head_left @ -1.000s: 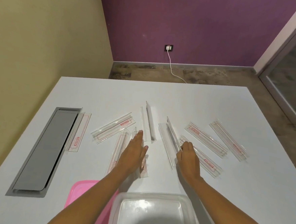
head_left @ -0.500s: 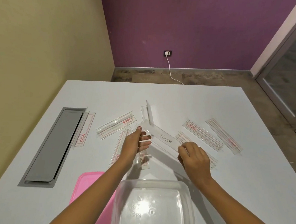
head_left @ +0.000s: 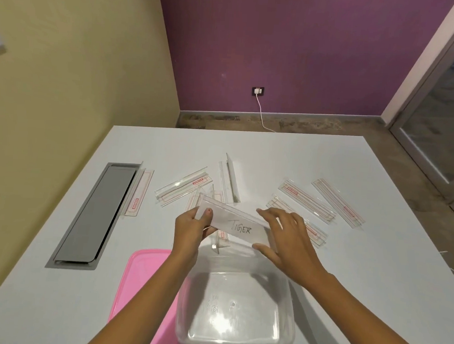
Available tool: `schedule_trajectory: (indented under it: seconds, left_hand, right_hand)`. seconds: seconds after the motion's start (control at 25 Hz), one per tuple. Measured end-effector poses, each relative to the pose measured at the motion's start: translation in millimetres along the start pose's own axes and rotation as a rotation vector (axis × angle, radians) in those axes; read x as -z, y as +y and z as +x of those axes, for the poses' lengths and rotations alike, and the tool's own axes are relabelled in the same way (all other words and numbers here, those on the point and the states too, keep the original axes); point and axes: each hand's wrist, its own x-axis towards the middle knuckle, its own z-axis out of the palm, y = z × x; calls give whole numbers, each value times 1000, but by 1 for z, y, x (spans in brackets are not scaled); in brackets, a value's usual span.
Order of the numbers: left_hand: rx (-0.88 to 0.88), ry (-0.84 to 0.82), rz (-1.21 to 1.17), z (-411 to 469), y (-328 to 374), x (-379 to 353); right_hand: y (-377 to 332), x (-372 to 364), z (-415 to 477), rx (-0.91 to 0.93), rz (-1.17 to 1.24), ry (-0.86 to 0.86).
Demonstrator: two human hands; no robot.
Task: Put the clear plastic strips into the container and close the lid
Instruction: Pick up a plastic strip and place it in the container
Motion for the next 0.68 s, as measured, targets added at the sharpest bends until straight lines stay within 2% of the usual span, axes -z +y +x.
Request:
schedule_trajectory:
  seconds: [0.16,0.28,0.48,0.6,0.68]
  left_hand:
    - [-45,-104,-2,-29,-14,7]
    - [-66,-32,74,-42,-20,19]
    - [-72,223,405,-50,-34,52]
    - [39,196,619,-52,-48,66]
    - [97,144,677,-55,-56,67]
  right_hand:
    - [-16,10,-7,-133,294,-304]
    - [-24,6,-16,-129,396,-404]
    - [-32,-14,-31,-101,351,-570]
    - [-37,-38,-37,-104,318,-653]
    - [-40,-59,-38,-105,279,-682]
